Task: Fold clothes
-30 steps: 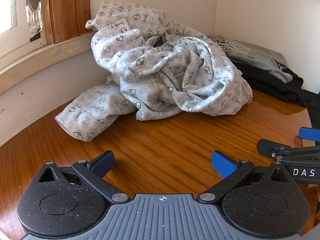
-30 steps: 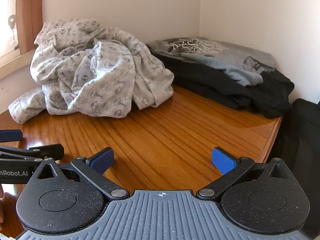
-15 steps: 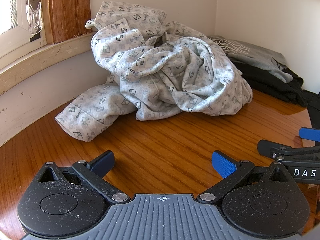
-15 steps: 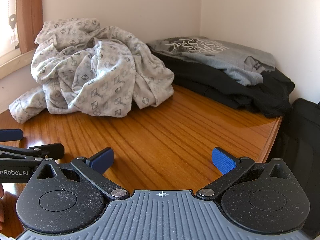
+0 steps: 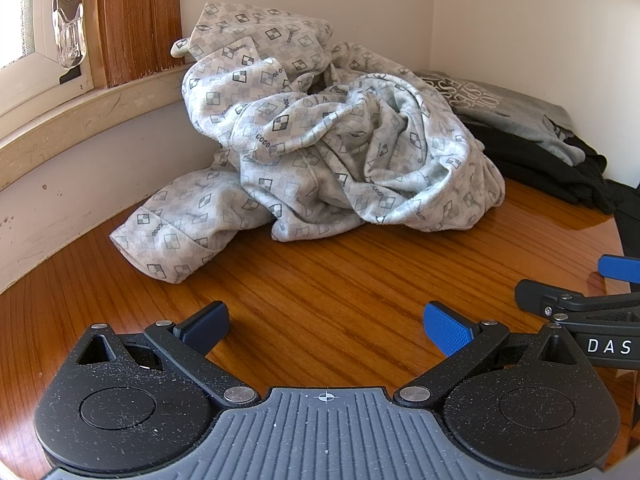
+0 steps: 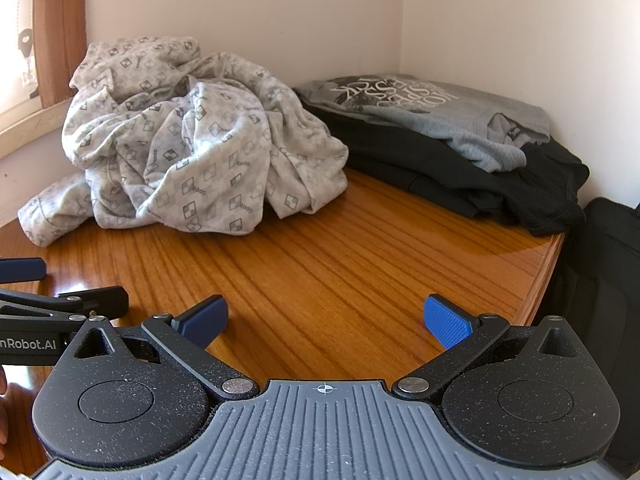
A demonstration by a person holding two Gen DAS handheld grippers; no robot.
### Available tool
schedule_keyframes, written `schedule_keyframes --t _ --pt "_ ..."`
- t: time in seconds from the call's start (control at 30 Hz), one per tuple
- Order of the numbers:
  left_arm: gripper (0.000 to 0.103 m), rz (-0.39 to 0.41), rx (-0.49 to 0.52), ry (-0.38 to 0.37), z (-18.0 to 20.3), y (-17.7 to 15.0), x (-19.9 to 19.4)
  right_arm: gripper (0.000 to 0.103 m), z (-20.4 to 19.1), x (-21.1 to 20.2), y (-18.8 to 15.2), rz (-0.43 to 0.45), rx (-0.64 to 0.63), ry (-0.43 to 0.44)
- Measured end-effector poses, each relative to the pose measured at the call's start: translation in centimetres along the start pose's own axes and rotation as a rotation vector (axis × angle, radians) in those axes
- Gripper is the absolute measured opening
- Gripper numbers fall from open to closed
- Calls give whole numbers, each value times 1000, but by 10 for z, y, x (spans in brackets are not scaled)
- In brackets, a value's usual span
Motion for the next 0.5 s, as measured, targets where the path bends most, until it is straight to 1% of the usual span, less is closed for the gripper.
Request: schedule_keyframes --t 0.5 --pt "103 0 1 -3 -1 1 0 103 0 0 0 3 -3 2"
Point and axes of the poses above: each gripper's, at about its wrist camera, not at the fingertips, and x roughly the way its jaws point, z to its right, y to its top, the point moved 1 cm from there along x, roughly the way its jaws point, and after that the axes turned 3 degrees about z, right-handed, at the moved point
